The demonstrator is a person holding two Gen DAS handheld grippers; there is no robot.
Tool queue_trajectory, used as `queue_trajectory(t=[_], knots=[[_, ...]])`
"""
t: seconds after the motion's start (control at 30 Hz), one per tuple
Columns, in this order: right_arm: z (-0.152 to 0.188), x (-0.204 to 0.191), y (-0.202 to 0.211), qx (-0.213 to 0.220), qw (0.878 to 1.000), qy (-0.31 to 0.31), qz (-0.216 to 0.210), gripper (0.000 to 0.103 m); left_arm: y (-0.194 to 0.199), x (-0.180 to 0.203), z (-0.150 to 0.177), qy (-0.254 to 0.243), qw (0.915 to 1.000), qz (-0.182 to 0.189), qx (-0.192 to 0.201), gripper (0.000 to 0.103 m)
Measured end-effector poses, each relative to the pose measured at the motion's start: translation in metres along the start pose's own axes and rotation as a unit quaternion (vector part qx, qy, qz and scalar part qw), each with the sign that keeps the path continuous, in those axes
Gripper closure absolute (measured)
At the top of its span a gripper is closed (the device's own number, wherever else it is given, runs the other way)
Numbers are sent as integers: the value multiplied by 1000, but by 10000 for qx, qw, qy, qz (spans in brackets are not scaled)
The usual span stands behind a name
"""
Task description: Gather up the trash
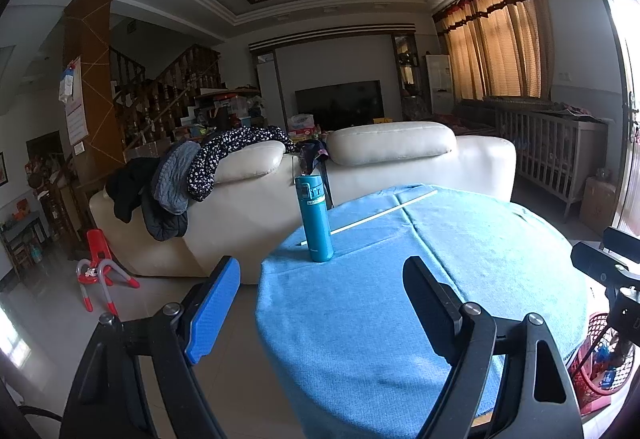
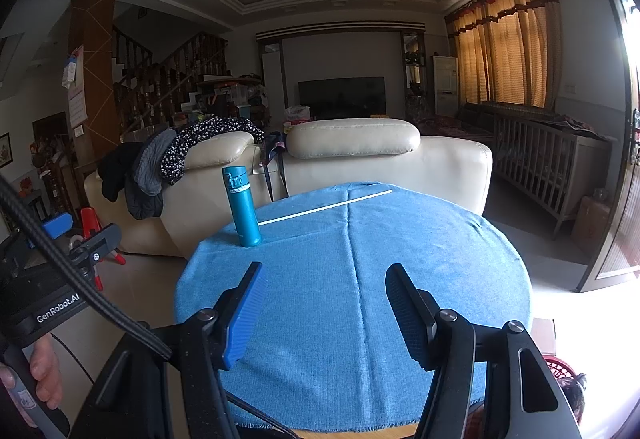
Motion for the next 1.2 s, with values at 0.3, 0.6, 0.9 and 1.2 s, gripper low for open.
queue_trajectory(t=[0.3, 0.6, 0.9, 1.2], knots=[[-2, 3, -2, 12, 10000, -21, 48, 38, -2, 1, 0, -25, 10000, 33, -12, 19], [-2, 16, -15, -70, 9998, -74, 194, 38, -21, 14, 1, -178, 9997, 83, -162, 19], [0, 46, -49, -318, 9984, -322, 345, 38, -57, 33, 3, -338, 9983, 160, -450, 19], [16, 85, -121, -748, 9934, -745, 459, 35, -122, 55, 13, -425, 9954, 256, -822, 19]])
Point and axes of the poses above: each gripper's, at about its wrist camera, not at the fingertips, and y roughly against the way its jaws point, x to its right, z to its underside, the point moved 3 cm from there along -y, roughly the way its jaws point, and after that the axes turned 11 degrees about y, right-handed, at the moved point
